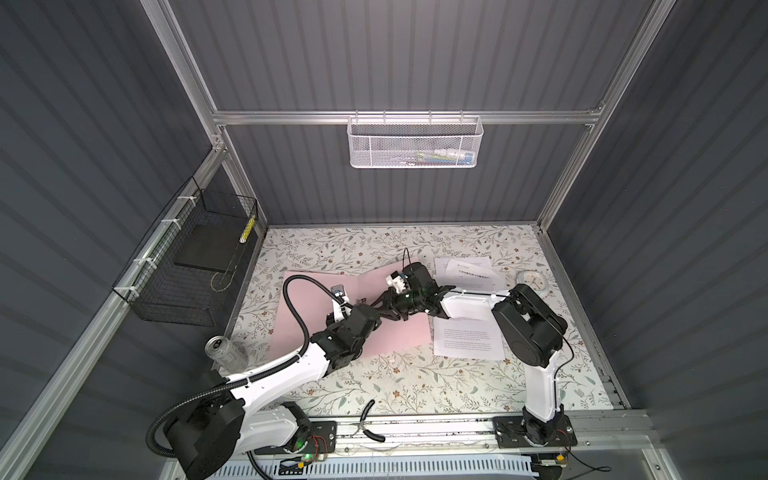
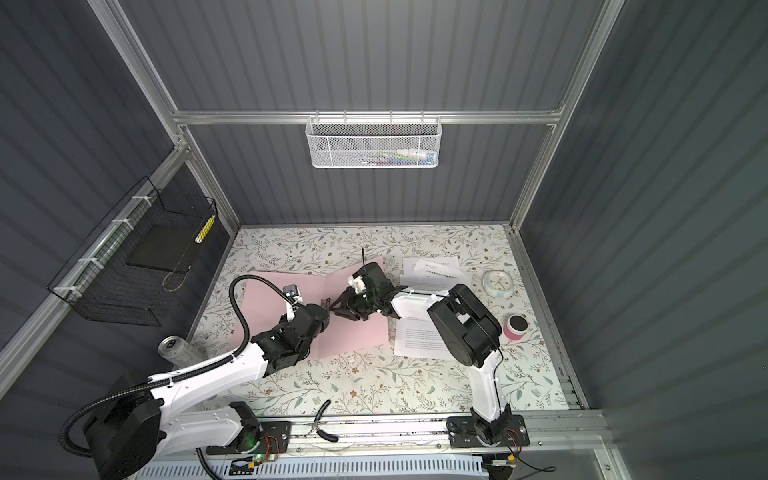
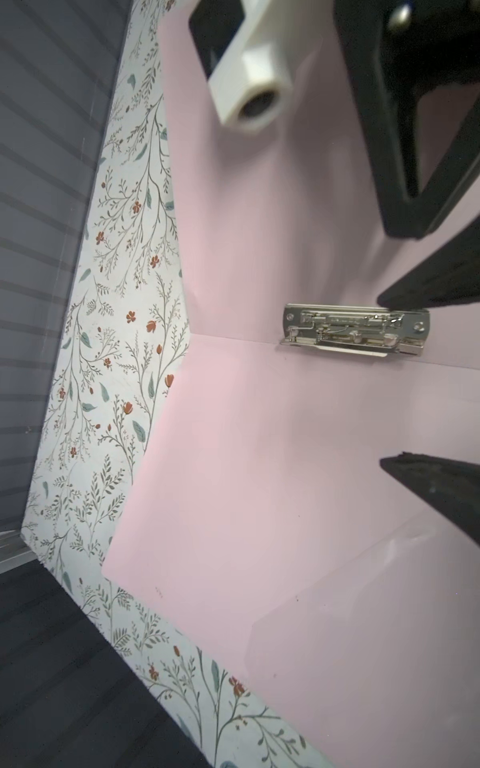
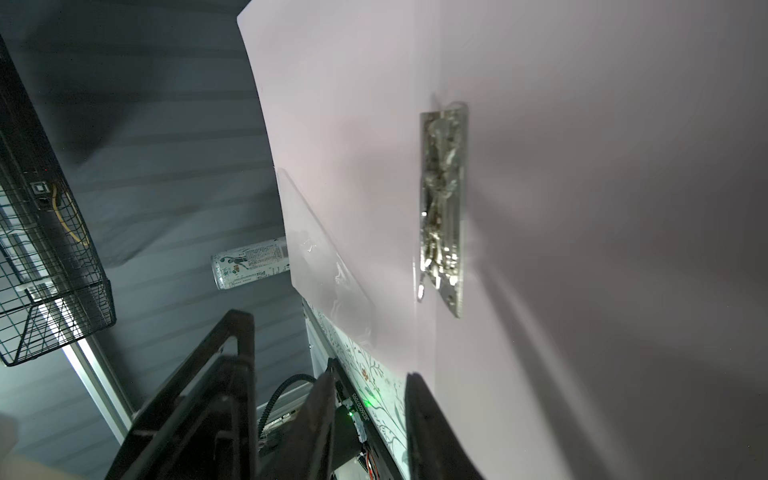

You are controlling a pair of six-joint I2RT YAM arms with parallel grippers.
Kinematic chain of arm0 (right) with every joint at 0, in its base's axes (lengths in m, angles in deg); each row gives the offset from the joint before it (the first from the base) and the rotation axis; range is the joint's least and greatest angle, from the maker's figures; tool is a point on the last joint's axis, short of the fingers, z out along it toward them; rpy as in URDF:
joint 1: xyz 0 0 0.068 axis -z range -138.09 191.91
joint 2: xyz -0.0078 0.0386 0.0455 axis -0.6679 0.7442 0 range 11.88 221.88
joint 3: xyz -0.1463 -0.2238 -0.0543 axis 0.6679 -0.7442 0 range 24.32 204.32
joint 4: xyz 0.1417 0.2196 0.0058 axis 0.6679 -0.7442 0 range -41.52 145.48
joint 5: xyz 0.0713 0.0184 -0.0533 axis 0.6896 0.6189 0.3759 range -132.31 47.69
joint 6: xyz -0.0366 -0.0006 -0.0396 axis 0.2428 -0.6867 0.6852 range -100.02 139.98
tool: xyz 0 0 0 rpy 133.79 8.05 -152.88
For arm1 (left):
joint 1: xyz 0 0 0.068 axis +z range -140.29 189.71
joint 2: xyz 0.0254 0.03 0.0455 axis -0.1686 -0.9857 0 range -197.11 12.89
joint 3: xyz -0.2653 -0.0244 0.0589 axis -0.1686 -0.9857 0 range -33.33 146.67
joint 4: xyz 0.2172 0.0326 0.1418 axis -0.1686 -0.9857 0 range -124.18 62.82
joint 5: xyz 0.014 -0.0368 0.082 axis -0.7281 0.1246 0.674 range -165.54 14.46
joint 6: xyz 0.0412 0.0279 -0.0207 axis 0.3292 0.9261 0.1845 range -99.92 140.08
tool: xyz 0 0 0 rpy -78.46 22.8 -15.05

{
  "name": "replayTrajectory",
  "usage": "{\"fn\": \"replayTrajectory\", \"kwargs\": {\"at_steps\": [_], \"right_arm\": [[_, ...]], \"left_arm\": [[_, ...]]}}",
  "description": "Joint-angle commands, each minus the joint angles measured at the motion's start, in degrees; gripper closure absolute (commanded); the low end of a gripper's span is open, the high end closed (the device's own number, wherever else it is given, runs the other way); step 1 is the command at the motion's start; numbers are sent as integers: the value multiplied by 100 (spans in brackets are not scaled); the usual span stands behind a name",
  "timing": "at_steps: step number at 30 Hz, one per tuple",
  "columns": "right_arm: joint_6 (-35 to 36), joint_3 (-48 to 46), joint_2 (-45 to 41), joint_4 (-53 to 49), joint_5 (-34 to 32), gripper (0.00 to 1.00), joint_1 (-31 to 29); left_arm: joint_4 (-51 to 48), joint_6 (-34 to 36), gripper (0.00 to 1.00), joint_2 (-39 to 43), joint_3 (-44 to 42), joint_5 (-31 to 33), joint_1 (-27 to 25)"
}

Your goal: Put the files into the folder

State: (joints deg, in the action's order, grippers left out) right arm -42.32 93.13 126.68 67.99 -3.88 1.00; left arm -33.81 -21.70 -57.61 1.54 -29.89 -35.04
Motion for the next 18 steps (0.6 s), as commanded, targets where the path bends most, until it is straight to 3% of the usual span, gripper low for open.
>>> {"fn": "replayTrajectory", "kwargs": {"at_steps": [1,8,18], "right_arm": [[222,-238,-138,48,-94,68,124],[236,-609,-133,278,-36,68,313],[272,-987,-268,460,61,68,553]], "left_arm": [[510,6,44,-315,-88,-382,132],[1162,495,44,-1301,288,-697,191],[1524,597,47,-2393,731,-1580,958]]}}
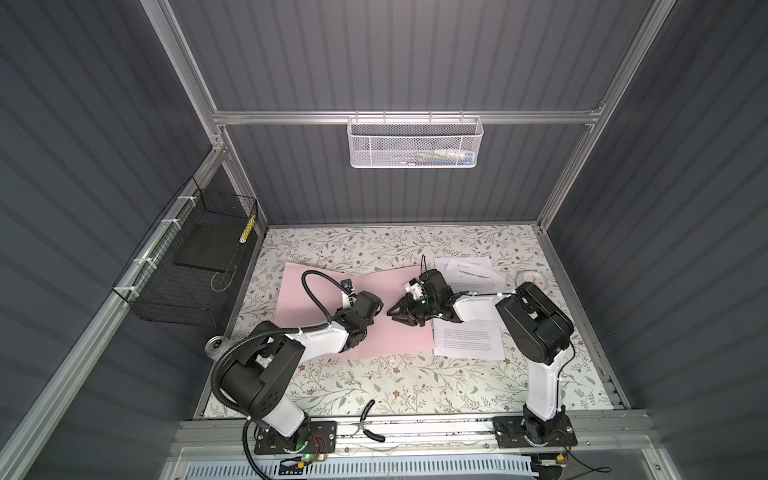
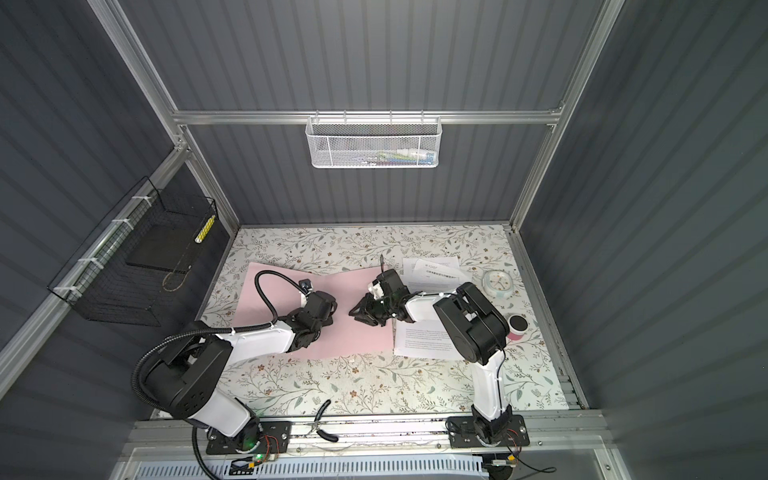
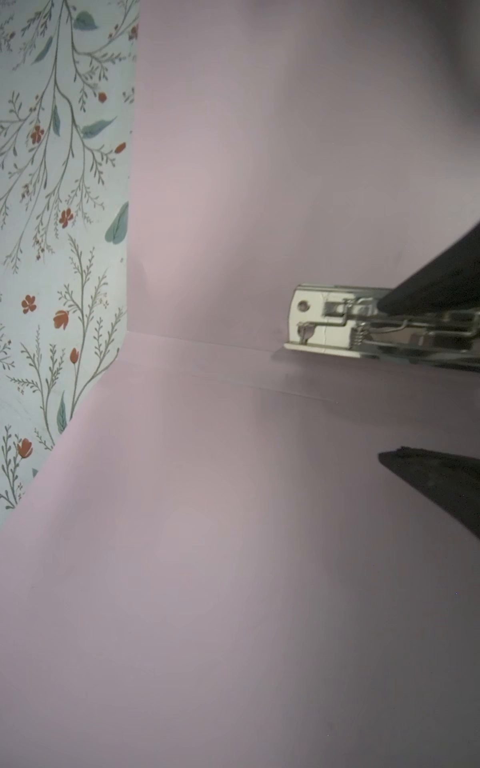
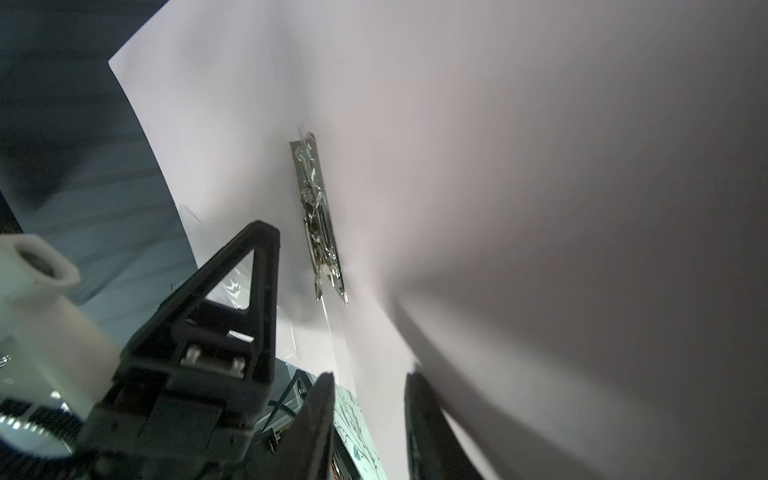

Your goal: Put the files into the folder

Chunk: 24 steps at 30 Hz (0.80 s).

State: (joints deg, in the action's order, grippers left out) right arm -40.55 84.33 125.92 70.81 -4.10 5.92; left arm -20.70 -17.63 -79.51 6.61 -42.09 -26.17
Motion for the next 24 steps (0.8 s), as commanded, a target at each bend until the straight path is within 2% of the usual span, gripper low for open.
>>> {"fn": "replayTrajectory", "kwargs": {"at_steps": [1,7,11,24], "right_arm": [[86,-141,-202,214,100,68,83],[99,-274,-263,252,124,69,193],[142,-357,-246,260,100,69,296],[546,-217,32,-5,53,69,637]], "left_arm": [[241,220,48,-320,295,-434,85],[497,286,55,-731,495,-805,89],[618,257,63,-879,597,-1061,89],[631,-99,67,-885,696,-1352,81]]}}
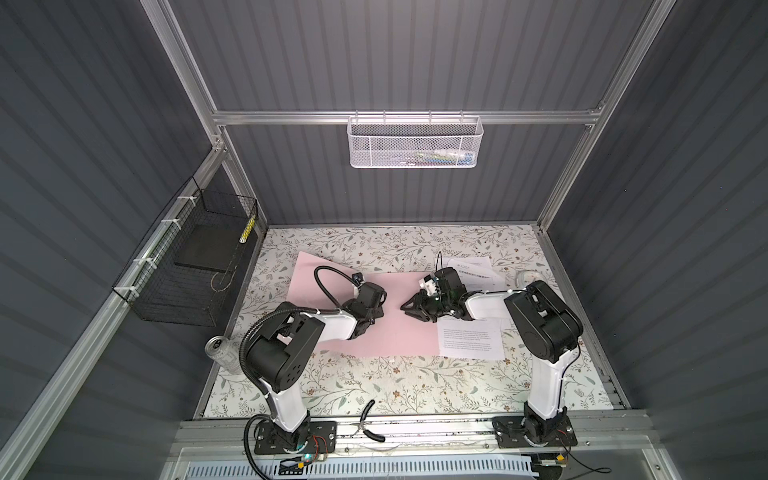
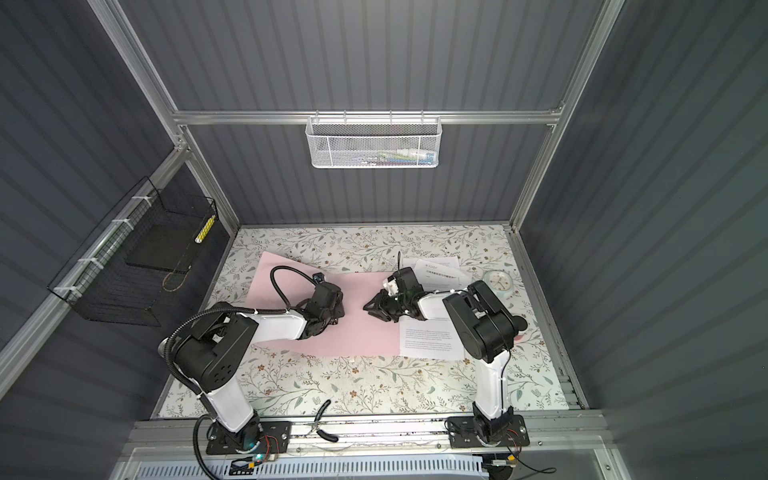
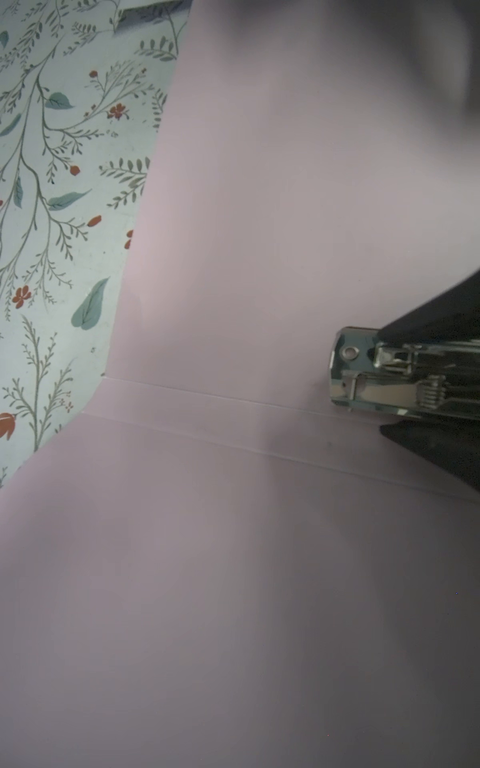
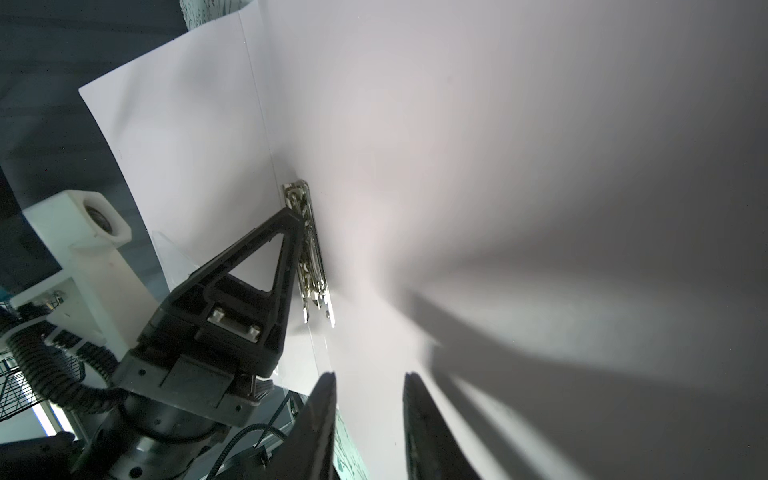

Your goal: Put the files into the folder

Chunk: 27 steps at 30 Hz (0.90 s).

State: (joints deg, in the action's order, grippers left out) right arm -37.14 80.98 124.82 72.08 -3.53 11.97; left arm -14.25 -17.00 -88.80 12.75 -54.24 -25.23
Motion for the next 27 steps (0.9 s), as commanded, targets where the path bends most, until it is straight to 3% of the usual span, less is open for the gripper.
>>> {"fn": "replayTrajectory", "kwargs": {"at_steps": [1,5,10,20,27], "right_arm": [[250,178,174,-178,13,69,47],[457,494,338,-503,3,69,58],[944,1066,520,-1146,-181,68,55],[1925,1963,894,-2195,-661,68,42],[1865,1969,1177,-2106,-820,68,48]], "left_arm": [[-33,-185,67,112,56,-135,-13],[-243,-204,67,414,-36,-21,-13],[-665,-176,63,722,-190,581,100],[-542,-383,62,938,-638,303,982],[-288,-551,63,823,-844,-58,1236]]}}
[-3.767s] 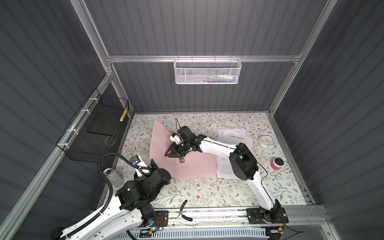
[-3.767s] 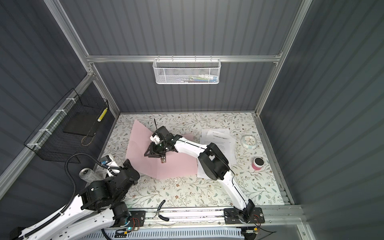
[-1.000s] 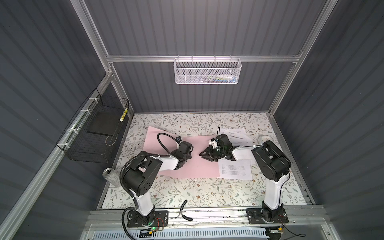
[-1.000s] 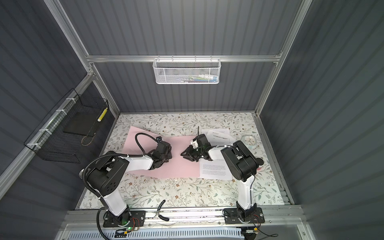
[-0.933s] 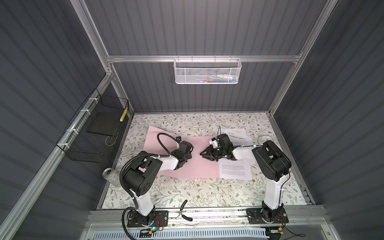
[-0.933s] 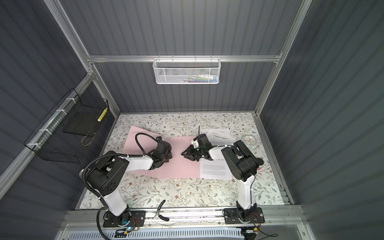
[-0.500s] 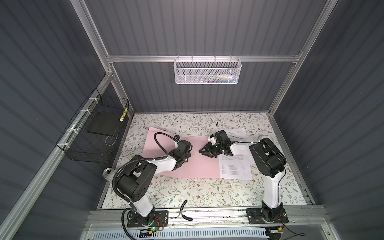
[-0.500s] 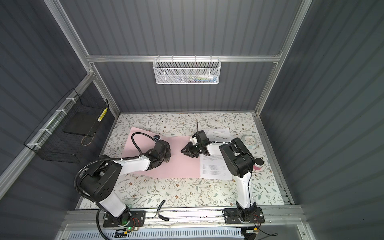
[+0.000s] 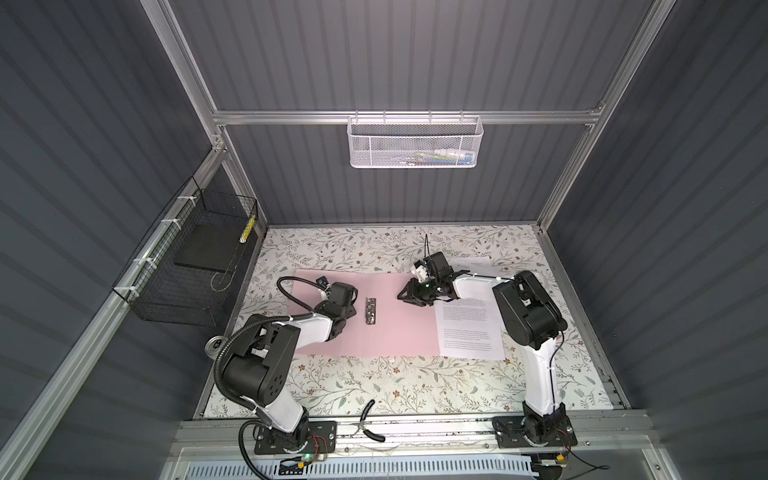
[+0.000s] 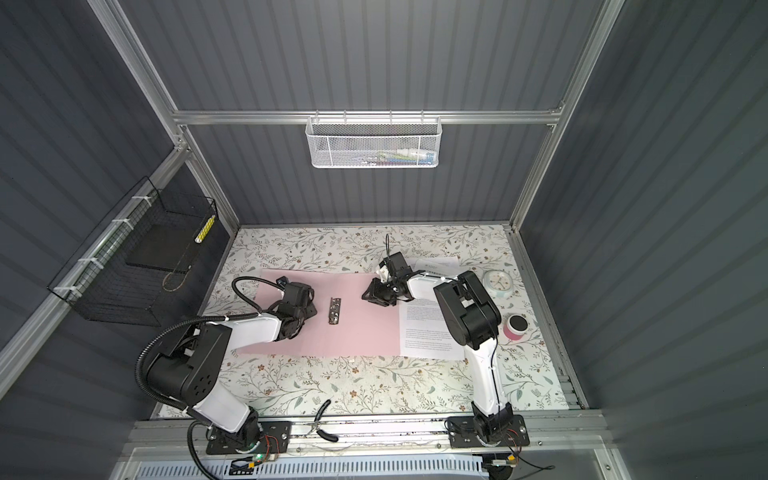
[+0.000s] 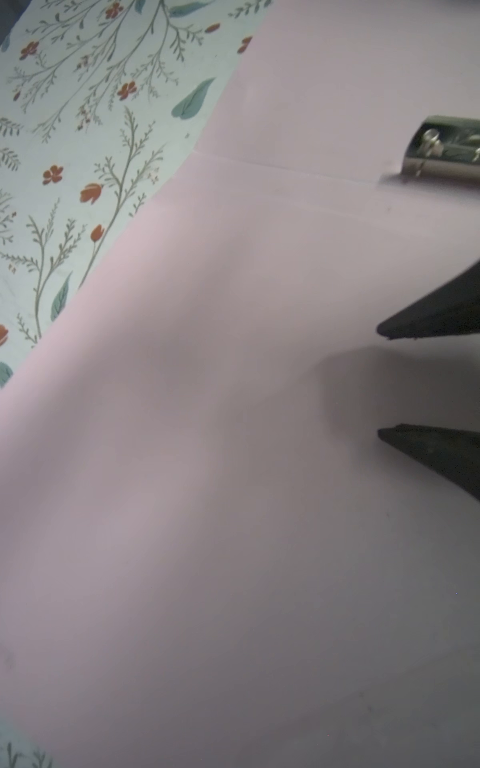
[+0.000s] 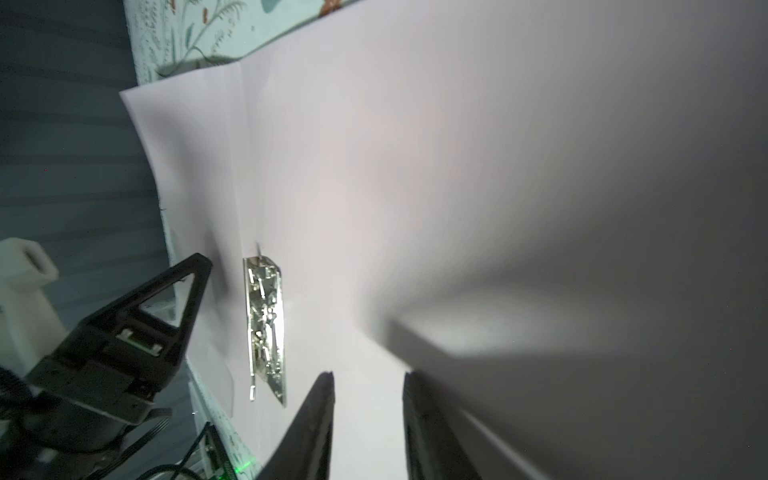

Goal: Put the files into the folder
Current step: 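Move right gripper to white paper stack while left gripper holds open folder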

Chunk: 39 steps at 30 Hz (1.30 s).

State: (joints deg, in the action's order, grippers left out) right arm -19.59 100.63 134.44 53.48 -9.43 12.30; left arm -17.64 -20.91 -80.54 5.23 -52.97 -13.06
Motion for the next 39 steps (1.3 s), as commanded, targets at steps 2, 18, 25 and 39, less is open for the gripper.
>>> {"fn": "replayTrajectory", "kwargs": {"at_steps": [2,18,25,39], "right_arm": [[91,62,311,-248,-204,68,3],[478,-1072,-1956,-398,-551,61,454],[529,-2663,-4032,-1009,-1194,53,1541],[451,-4521,-7169,-3317,-1849,47,3163]], "left_arm": [[133,-219,62,-50,-160,-225,35],[-836,286,53,1596,246,-705,-92],[-1578,491,51,2109,671,-457,-1018],[-1516,616,49,1842,892,-866,-1292]]}}
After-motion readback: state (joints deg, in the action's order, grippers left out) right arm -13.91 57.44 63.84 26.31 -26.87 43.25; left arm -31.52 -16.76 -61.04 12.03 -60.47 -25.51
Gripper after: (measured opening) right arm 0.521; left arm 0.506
